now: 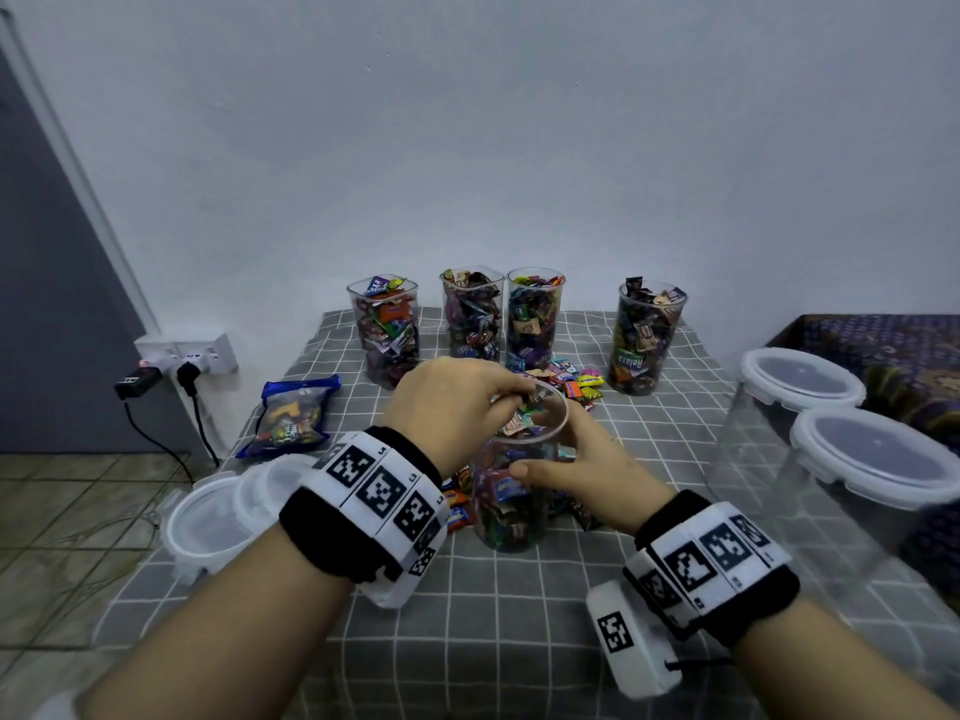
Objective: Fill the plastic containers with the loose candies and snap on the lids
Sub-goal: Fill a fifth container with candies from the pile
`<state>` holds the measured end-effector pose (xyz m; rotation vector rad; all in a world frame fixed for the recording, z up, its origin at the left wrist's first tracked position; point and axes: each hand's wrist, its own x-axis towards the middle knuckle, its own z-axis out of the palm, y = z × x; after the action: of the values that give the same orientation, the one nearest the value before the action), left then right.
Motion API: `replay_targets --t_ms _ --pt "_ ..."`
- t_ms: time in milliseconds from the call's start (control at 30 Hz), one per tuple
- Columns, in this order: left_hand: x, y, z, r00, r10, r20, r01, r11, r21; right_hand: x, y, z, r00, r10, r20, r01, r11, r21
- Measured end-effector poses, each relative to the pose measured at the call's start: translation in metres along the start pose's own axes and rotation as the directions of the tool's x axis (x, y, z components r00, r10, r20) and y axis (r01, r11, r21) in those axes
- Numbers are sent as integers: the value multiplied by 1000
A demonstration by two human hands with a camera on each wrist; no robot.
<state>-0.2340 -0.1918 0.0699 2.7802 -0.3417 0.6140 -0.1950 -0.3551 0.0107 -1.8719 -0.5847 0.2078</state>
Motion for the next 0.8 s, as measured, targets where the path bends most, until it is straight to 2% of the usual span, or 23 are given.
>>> replay_targets --t_ms 100,267,333,433,533,667,733,800 --pt "0 -1 0 1000 -10 -8 10 1000 -14 0 2 -1 1000 3 6 -3 1000 20" --pt "-2 -6 1 986 -97 -136 60 965 -254 1 1 -1 1000 -21 9 20 999 47" --pt "-2 -9 0 974 -169 -148 122 952 -282 1 -1 -4 999 -7 42 6 1000 31" --pt "-1 -20 1 951 -292 -103 248 918 -310 2 -4 -11 992 35 119 -22 994 -111" --pt "1 -37 7 924 -381 -8 366 892 -264 5 -5 -22 971 143 191 -59 920 -386" --pt "4 -56 19 888 -401 227 412 911 -1 17 5 -28 955 245 166 -80 754 -652" --pt "6 -63 33 836 -382 394 381 921 84 24 14 -27 945 290 149 -83 658 -748" --pt "8 -69 49 756 -373 538 336 926 170 31 25 -24 941 310 139 -63 561 -825"
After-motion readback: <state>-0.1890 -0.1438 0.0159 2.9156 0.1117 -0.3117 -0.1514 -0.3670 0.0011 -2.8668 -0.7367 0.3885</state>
